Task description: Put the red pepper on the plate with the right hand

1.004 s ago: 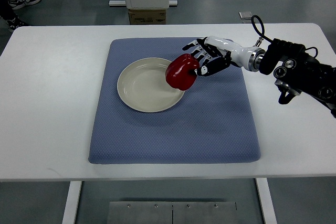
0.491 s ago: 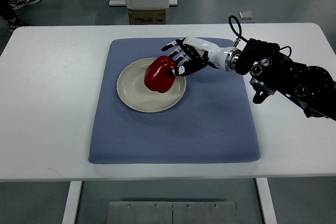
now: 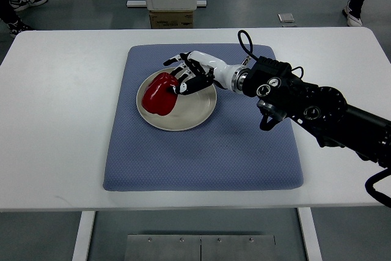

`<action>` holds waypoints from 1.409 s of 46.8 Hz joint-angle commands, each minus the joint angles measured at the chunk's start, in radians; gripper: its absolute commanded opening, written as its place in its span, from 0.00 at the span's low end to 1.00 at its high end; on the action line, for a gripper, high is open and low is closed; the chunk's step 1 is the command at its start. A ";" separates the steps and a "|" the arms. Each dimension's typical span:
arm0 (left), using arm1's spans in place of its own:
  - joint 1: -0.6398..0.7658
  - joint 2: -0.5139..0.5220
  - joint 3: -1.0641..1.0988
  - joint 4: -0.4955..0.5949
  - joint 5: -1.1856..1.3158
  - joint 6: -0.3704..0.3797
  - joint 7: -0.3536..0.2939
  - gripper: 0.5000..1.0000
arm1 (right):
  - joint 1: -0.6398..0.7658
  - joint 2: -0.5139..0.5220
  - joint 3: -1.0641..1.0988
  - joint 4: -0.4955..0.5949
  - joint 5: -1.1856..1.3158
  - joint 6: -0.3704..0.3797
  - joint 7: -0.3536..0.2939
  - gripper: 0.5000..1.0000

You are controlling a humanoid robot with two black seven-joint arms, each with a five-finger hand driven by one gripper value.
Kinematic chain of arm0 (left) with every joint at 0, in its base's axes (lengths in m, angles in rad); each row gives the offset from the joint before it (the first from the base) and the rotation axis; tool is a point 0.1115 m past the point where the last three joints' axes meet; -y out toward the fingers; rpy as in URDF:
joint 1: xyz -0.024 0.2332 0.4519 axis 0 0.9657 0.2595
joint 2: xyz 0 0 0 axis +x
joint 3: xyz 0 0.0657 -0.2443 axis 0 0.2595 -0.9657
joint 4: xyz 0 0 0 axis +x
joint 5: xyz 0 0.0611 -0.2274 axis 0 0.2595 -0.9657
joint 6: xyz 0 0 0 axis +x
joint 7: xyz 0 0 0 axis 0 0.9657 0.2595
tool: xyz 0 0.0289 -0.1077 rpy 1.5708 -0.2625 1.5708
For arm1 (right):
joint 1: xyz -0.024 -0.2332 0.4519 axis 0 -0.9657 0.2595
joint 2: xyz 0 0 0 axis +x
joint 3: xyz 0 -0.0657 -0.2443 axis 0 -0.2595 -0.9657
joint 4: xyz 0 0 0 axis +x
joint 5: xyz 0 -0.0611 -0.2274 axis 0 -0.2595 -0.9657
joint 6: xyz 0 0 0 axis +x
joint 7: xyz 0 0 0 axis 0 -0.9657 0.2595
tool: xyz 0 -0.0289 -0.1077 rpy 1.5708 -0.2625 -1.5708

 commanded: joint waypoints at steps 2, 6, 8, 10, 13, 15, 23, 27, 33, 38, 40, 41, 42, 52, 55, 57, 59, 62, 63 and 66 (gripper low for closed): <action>0.000 0.000 0.000 0.000 0.000 0.000 0.000 1.00 | -0.018 0.011 -0.002 -0.010 0.001 -0.010 0.003 0.00; 0.000 0.000 0.000 0.000 0.000 0.000 0.000 1.00 | -0.030 0.013 -0.004 -0.013 0.001 -0.012 0.006 0.00; 0.000 0.000 0.000 0.000 0.000 0.000 0.000 1.00 | -0.032 0.013 -0.004 -0.014 0.001 -0.012 0.011 0.00; 0.000 0.000 0.000 0.000 0.000 0.000 0.000 1.00 | -0.033 0.013 -0.004 -0.022 0.001 -0.016 0.014 0.00; 0.000 0.000 0.000 0.000 0.000 0.000 0.000 1.00 | -0.036 0.013 -0.004 -0.031 0.001 -0.035 0.020 0.00; 0.000 0.000 0.000 0.000 0.000 0.000 0.000 1.00 | -0.038 0.013 -0.004 -0.037 0.001 -0.049 0.024 0.00; 0.000 0.000 0.000 0.000 0.000 0.000 0.000 1.00 | -0.038 0.013 -0.005 -0.056 0.001 -0.070 0.051 0.31; 0.000 0.000 0.000 0.000 0.000 0.000 0.000 1.00 | -0.036 0.011 -0.008 -0.062 0.001 -0.070 0.060 0.59; 0.000 0.000 0.000 0.000 0.000 0.000 0.000 1.00 | -0.042 0.008 -0.010 -0.060 0.001 -0.070 0.067 0.97; 0.000 0.000 0.000 0.000 0.000 0.000 0.000 1.00 | -0.044 0.004 -0.012 -0.060 0.001 -0.069 0.072 1.00; 0.000 0.000 0.000 0.000 0.000 0.000 0.000 1.00 | -0.047 0.002 -0.010 -0.060 0.001 -0.069 0.072 1.00; 0.000 0.000 0.000 0.000 0.000 0.000 0.000 1.00 | -0.047 0.002 -0.010 -0.060 0.001 -0.069 0.072 1.00; 0.000 0.000 0.000 0.000 0.000 0.000 0.000 1.00 | -0.048 0.002 -0.010 -0.060 0.001 -0.069 0.072 1.00; 0.000 0.000 0.000 0.000 0.000 0.000 0.000 1.00 | -0.050 -0.016 -0.012 -0.062 0.001 -0.067 0.072 1.00; 0.000 0.000 0.000 0.000 0.000 0.000 0.000 1.00 | -0.048 -0.027 -0.012 -0.060 0.001 -0.067 0.072 1.00; 0.000 0.000 0.000 0.000 0.000 0.000 0.000 1.00 | -0.048 -0.032 -0.012 -0.060 0.001 -0.067 0.072 1.00; 0.000 0.000 0.000 0.000 0.000 0.000 0.000 1.00 | -0.048 -0.038 -0.012 -0.062 0.001 -0.067 0.072 1.00; 0.000 0.000 0.000 0.000 0.000 0.000 0.000 1.00 | -0.048 -0.045 -0.013 -0.062 0.001 -0.067 0.072 1.00; 0.000 0.000 0.000 0.000 0.000 0.000 0.000 1.00 | -0.048 -0.050 -0.013 -0.062 0.001 -0.067 0.072 1.00; 0.000 0.000 0.000 0.000 0.000 0.000 0.000 1.00 | -0.048 -0.068 -0.012 -0.062 0.001 -0.067 0.072 1.00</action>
